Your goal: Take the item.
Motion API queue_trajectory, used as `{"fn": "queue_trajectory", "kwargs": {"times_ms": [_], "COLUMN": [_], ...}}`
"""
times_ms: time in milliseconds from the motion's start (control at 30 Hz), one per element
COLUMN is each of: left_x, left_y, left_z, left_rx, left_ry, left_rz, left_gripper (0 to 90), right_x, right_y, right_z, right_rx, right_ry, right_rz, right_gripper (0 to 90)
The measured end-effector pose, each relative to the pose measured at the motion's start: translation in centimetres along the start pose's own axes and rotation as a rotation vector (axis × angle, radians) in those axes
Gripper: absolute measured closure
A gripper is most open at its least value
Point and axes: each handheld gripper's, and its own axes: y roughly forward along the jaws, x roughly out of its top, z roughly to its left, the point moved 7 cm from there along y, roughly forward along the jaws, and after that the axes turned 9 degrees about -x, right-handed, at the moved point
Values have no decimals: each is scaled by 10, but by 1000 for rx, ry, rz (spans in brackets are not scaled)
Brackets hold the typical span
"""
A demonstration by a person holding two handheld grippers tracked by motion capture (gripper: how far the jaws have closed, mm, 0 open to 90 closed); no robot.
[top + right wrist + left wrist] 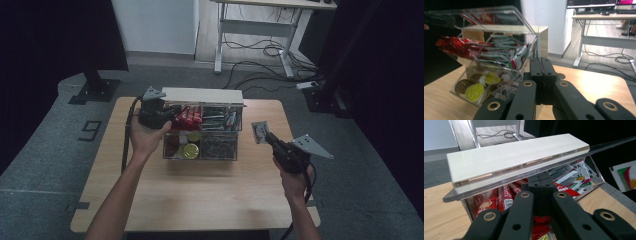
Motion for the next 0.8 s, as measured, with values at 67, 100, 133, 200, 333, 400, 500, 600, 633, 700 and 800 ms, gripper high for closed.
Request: {"fn": "queue_trajectory", "kwargs": {"times_ms": [67, 100, 133, 200, 333, 400, 500, 600, 633, 700, 800], "left_x": [0, 0, 0, 0, -1, -1, -2, -3, -3, -3, -3], "left_y": [0, 0, 1, 1, 1, 1, 2, 2, 2, 2, 1], "left_z": [0, 0, 0, 0, 0, 0, 0, 1, 1, 1, 1], "left_rx": [0, 0, 0, 0, -1, -2, -2, -3, -3, -3, -4], "left_ry": [0, 1, 0, 0, 1, 0, -2, -3, -3, -3, -4], "left_rz": [0, 0, 0, 0, 1, 1, 4, 5, 5, 5, 6], "left_gripper": [900, 900, 900, 900, 900, 900, 900, 900, 900, 900, 900], "right_x": [-5, -8, -12, -16, -24, -26, -37, -42, -48, -50, -57], "right_y": [3, 4, 7, 8, 12, 12, 18, 20, 22, 23, 27], "right_z": [-1, -2, -4, -5, -9, -10, -14, -16, -18, -20, -22], "right_rx": [0, -2, -3, -10, -21, -23, -33, -34, -36, -39, -47], "right_ry": [5, 6, 10, 14, 17, 19, 25, 34, 37, 40, 47], "right_rz": [16, 21, 31, 40, 56, 60, 82, 93, 100, 104, 118], "right_gripper": [893, 893, 893, 893, 893, 893, 893, 893, 893, 893, 893]}}
